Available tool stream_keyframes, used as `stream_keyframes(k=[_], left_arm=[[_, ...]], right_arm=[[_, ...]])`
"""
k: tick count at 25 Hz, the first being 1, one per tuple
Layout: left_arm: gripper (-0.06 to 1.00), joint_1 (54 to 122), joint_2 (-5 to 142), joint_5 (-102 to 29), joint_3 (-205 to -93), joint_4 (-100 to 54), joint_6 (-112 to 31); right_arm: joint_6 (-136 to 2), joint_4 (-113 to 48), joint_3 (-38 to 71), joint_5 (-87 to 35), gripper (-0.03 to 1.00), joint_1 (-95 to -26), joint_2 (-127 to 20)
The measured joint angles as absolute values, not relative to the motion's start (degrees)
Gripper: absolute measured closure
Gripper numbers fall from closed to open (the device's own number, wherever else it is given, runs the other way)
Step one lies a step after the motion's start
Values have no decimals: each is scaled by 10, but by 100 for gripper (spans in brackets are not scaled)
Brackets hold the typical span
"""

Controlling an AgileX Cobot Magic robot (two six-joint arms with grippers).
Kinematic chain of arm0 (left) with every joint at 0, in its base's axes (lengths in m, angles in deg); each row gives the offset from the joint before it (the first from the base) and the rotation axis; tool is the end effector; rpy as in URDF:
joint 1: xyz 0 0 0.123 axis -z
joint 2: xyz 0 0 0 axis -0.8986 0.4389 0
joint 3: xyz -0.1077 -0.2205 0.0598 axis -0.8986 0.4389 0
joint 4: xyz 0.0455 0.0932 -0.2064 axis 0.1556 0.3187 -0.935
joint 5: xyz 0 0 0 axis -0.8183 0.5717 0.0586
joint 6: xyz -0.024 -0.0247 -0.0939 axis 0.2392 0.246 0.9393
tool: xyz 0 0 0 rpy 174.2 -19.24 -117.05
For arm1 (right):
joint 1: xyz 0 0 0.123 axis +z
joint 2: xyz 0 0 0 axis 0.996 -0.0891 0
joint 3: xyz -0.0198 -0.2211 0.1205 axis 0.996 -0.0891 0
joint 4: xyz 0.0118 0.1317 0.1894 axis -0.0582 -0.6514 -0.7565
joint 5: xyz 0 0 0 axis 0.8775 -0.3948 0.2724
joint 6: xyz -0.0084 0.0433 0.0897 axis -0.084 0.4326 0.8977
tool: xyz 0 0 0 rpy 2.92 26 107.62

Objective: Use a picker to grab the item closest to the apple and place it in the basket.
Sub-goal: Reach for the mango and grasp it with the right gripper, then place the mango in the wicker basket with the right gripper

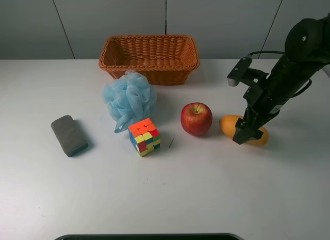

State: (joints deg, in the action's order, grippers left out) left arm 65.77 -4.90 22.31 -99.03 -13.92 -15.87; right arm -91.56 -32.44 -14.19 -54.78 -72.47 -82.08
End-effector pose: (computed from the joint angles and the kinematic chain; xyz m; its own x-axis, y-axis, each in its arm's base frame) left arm 0.0137 -0.0072 0.2653 -0.4508 0.1449 -0.8808 0.1520 0.9848 0.0842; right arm 0.2638 0.0667 0.1082 -0.5850 -0.8012 -0.1257 -0.8076 0.5897 0.0000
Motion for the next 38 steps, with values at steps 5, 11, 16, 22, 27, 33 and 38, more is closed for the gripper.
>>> stream_keyframes(k=[5, 11, 16, 22, 27, 33, 38], left_arm=[[22, 658, -49, 223, -990, -139, -159], [22, 658, -49, 223, -990, -139, -159], [22, 658, -49, 223, -990, -139, -159], [22, 658, -49, 223, -990, -139, -159], [22, 658, -49, 223, -990, -139, -159], [22, 658, -49, 223, -990, -139, -159], [22, 658, -49, 223, -990, -139, -159]], right_arm=[[-916, -312, -140, -520, 27, -725, -849], [-916, -312, -140, -515, 27, -725, -866], [-916, -312, -140, -515, 27, -725, -869], [-916, -306, -140, -519, 48, -725, -869], [-916, -304, -140, -519, 47, -725, -869], [-909, -300, -134, -541, 47, -725, -869], [-850, -286, -99, -625, 47, -725, -850]])
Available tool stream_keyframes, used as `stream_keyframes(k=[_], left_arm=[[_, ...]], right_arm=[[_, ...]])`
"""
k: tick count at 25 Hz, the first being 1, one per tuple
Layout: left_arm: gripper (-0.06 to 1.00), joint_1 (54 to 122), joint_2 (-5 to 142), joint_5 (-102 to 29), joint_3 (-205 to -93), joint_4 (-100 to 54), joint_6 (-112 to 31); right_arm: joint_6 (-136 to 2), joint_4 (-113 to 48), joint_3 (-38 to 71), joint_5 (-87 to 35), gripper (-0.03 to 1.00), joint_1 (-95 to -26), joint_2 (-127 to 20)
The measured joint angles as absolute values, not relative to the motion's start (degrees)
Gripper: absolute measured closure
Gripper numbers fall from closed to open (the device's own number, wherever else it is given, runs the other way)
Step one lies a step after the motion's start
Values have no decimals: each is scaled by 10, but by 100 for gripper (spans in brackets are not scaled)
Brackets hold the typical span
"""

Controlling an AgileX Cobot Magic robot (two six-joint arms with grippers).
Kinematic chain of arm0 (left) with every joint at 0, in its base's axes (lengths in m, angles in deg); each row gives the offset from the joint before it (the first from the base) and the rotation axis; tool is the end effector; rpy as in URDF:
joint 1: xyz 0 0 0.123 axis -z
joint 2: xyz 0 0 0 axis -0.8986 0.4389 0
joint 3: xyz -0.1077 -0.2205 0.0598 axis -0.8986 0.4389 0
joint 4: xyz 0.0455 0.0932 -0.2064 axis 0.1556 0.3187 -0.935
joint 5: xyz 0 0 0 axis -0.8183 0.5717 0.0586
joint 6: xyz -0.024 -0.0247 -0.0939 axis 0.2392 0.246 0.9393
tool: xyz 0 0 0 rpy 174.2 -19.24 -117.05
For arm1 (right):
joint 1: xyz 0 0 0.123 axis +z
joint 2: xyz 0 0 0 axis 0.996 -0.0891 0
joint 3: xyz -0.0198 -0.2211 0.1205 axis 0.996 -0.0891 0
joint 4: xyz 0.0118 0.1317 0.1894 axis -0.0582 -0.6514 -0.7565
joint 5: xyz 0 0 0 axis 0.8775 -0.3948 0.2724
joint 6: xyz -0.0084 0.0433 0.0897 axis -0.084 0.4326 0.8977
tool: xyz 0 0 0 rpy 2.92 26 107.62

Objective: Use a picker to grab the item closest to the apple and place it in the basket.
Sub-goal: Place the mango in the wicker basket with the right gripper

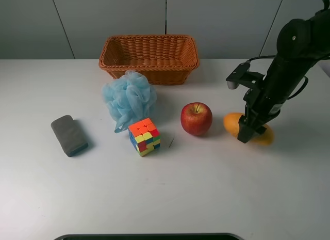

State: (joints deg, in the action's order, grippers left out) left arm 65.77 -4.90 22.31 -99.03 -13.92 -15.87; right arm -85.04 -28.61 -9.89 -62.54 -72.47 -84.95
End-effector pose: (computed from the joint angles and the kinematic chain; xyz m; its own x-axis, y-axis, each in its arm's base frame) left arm 0.0137 -0.0072 0.2653 -0.4508 0.1449 -0.8808 0.1520 0.9848 0.0842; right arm 0.2686 0.0643 0.1072 -0.6364 -0.7712 -0.0156 -0.7708 0.6350 0.0508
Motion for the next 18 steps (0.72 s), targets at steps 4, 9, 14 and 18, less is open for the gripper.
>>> stream_keyframes(k=[4, 9, 14, 18], left_arm=[[22, 658, -49, 223, -990, -139, -159], [22, 658, -49, 223, -990, -139, -159], [22, 658, -49, 223, -990, -139, -159], [22, 658, -49, 223, -990, -139, -159]], right_arm=[[-788, -284, -58, -714, 47, -725, -832], [-700, -288, 10, -824, 47, -725, -827], [-662, -315, 90, -864, 47, -725, -827], [-630, -318, 166, -864, 47, -722, -827]])
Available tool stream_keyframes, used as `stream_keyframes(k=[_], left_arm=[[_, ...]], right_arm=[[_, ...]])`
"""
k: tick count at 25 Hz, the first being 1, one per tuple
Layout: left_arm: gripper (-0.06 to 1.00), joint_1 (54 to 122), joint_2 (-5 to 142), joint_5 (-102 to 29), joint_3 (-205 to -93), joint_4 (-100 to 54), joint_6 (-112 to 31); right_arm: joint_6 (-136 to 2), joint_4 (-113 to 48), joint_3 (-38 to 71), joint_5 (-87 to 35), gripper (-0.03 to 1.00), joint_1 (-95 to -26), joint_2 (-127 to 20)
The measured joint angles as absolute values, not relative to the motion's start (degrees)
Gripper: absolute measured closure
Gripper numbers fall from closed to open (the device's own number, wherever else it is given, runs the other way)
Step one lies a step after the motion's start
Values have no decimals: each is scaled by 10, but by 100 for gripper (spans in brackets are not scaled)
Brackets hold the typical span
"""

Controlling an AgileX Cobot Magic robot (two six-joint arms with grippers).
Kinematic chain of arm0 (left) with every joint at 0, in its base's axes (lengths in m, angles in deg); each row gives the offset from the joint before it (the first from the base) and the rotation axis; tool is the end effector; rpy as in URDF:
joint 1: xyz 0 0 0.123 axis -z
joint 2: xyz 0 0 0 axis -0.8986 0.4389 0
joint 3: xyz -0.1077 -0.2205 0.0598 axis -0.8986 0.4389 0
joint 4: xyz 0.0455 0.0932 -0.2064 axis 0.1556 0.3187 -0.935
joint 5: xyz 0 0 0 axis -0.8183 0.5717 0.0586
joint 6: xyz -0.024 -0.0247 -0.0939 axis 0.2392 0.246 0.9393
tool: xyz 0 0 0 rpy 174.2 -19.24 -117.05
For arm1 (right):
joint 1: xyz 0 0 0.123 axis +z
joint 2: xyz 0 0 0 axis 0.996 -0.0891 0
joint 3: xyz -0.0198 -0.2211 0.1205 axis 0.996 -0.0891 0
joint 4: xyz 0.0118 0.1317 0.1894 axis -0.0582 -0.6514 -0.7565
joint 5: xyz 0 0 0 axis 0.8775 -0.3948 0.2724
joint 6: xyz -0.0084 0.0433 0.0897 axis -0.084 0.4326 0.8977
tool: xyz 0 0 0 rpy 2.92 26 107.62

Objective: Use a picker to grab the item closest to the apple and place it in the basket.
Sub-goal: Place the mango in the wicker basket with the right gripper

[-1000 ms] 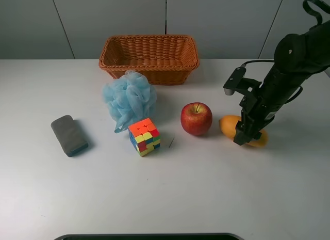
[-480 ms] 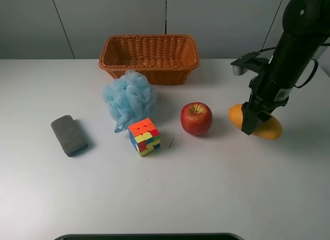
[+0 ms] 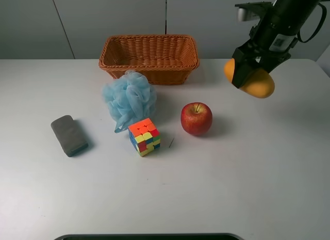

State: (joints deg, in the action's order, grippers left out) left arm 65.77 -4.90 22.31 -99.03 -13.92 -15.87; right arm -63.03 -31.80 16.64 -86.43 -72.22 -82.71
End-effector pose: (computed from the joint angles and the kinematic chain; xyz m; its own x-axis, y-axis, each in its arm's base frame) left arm 0.0137 -0.0072 0.2653 -0.4508 0.1449 -0.8808 0.1520 0.9848 0.0842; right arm 0.3143 0.0827 0.2154 -0.8706 -0.4823 -0.0975 -0.4905 0.8665 0.0930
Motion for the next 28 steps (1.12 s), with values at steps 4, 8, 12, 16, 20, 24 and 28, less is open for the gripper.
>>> stream_keyframes(k=[4, 8, 12, 16, 20, 24, 28], left_arm=[[22, 658, -49, 223, -990, -139, -159], [22, 658, -49, 223, -990, -139, -159], [22, 658, -49, 223, -990, -139, -159], [22, 658, -49, 223, -990, -139, -159], [22, 658, -49, 223, -990, -139, -159], [22, 658, -49, 223, -990, -139, -159], [22, 658, -49, 223, -990, -139, -159]], right_arm=[[-617, -332, 255, -869, 47, -722, -847], [-614, -356, 355, -870, 47, -722, -901], [-614, -393, 467, -870, 47, -722, -971], [-614, -423, 559, -868, 47, -716, -1040], [-611, -433, 623, -822, 47, -692, -1099], [-621, -438, 650, -756, 47, -671, -1145], [-628, -452, 654, -694, 47, -657, -1183]])
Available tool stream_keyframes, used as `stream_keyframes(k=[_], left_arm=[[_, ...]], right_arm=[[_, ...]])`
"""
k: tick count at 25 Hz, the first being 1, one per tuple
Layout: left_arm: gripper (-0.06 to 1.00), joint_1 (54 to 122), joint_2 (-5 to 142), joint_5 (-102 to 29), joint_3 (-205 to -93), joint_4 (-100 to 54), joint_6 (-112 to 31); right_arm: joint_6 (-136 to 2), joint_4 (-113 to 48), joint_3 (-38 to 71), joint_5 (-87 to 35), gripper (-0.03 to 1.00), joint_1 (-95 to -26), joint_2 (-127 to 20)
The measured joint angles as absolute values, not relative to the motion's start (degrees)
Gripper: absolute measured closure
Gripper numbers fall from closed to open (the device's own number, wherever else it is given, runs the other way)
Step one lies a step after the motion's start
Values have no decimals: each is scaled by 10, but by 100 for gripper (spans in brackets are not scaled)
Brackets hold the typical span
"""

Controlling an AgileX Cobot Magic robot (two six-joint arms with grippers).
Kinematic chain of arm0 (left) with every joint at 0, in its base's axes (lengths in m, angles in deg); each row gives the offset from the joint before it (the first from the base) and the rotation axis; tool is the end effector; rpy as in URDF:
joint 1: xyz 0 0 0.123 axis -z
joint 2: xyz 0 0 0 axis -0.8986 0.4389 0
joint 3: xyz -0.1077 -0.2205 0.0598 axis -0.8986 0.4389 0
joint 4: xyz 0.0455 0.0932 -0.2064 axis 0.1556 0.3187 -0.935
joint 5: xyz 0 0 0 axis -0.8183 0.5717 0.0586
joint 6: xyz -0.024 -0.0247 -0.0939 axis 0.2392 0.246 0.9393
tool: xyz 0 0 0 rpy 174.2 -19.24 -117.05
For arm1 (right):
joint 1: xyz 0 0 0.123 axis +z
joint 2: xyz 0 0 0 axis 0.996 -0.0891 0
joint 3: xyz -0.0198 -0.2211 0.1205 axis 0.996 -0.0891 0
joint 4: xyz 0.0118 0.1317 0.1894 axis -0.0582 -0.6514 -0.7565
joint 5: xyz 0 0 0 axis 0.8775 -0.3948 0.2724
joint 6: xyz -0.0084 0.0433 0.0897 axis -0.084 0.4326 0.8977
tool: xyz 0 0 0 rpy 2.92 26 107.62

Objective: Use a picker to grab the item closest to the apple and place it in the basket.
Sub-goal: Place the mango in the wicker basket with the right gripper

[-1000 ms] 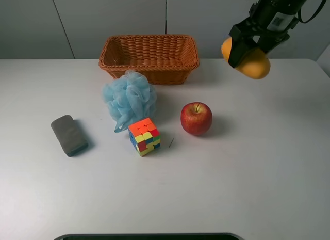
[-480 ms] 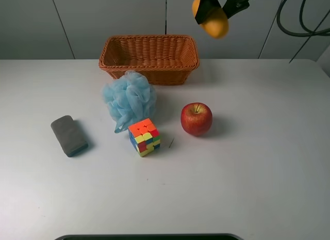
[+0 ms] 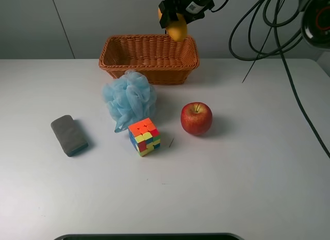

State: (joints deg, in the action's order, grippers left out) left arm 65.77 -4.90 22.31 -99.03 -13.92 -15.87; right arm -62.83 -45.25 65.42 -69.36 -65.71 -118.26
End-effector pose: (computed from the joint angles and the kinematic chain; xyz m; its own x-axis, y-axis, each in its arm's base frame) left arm 0.0137 -0.0072 0.2653 -0.4508 0.1449 -0.8808 0.1520 0.9848 0.0842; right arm 0.4614 0.1901 0.1927 -0.7147 -0.3501 -0.6055 -0.5438 0.8225 0.1663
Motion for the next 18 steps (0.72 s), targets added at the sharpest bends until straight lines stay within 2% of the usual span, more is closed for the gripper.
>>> stream_keyframes(k=[6, 18], left_arm=[[22, 658, -49, 223, -990, -139, -159], [22, 658, -49, 223, -990, -139, -159]], right_arm=[[-633, -476, 654, -634, 47, -650, -1230], [-653, -512, 654, -633, 47, -647, -1269]])
